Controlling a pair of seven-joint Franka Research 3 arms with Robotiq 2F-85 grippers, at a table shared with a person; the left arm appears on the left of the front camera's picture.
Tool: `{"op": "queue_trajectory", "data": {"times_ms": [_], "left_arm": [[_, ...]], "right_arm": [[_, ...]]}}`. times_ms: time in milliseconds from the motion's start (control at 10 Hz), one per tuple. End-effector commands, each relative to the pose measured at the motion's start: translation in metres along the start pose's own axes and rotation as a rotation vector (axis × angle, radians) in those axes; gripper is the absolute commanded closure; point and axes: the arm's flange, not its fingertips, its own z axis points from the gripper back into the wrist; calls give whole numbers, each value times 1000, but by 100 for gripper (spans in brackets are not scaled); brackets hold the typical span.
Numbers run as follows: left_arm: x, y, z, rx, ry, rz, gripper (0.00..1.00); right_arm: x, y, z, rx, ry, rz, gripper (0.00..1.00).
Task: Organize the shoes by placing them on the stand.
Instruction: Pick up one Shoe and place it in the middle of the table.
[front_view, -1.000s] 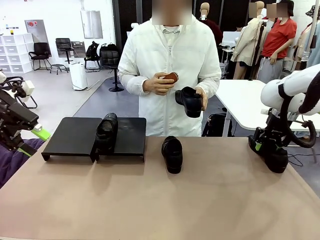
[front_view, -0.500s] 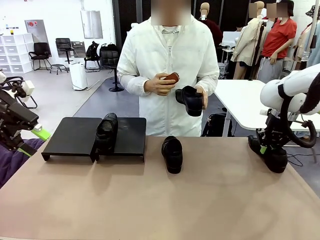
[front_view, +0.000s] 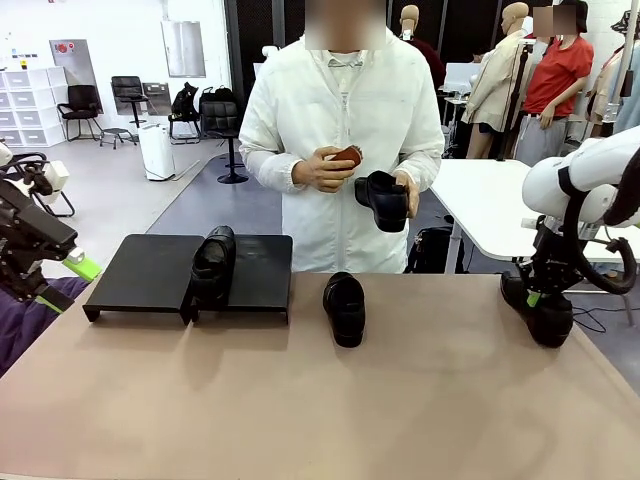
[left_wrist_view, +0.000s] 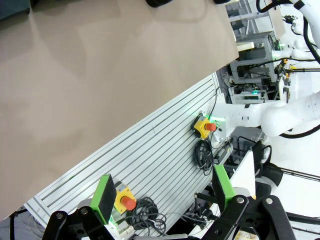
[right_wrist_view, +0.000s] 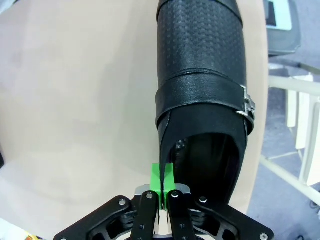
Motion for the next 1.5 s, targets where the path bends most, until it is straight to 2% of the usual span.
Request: {"op": "queue_trajectory", "data": {"times_ms": [0, 100, 300, 400, 500, 600, 700, 800, 1000, 1100, 1300, 1400], "left_arm": [[1, 0, 1, -20, -3, -18, 0], [1, 0, 1, -20, -3, -18, 0], [1, 0, 1, -20, -3, -18, 0], [1, 0, 1, -20, -3, -18, 0], [1, 0, 1, -20, -3, -18, 0], [1, 0, 1, -20, -3, -18, 0], [1, 0, 1, -20, -3, -18, 0], [1, 0, 1, -20, -3, -18, 0], [1, 0, 1, -20, -3, -18, 0], [1, 0, 1, -20, -3, -18, 0], [1, 0, 1, -20, -3, -18, 0], [1, 0, 1, -20, -3, -18, 0]], "right_arm": [[-36, 3, 35, -11, -6, 7, 100], [-67, 7, 53, -71, 48, -97, 100], [-156, 15, 98, -19, 54, -80, 100], [-196, 21, 109, 23, -6, -127, 100], [-230, 24, 114, 51, -38, -84, 100], [-241, 22, 112, 66, -55, -29, 100], [-223, 9, 112, 112, -69, -13, 100], [-230, 20, 112, 29, -2, -68, 100], [-230, 20, 112, 29, -2, -68, 100], [-243, 17, 111, 50, -12, -56, 100], [-258, 65, 125, -3, -125, 161, 100], [-272, 97, 136, -26, -152, 265, 100]]}}
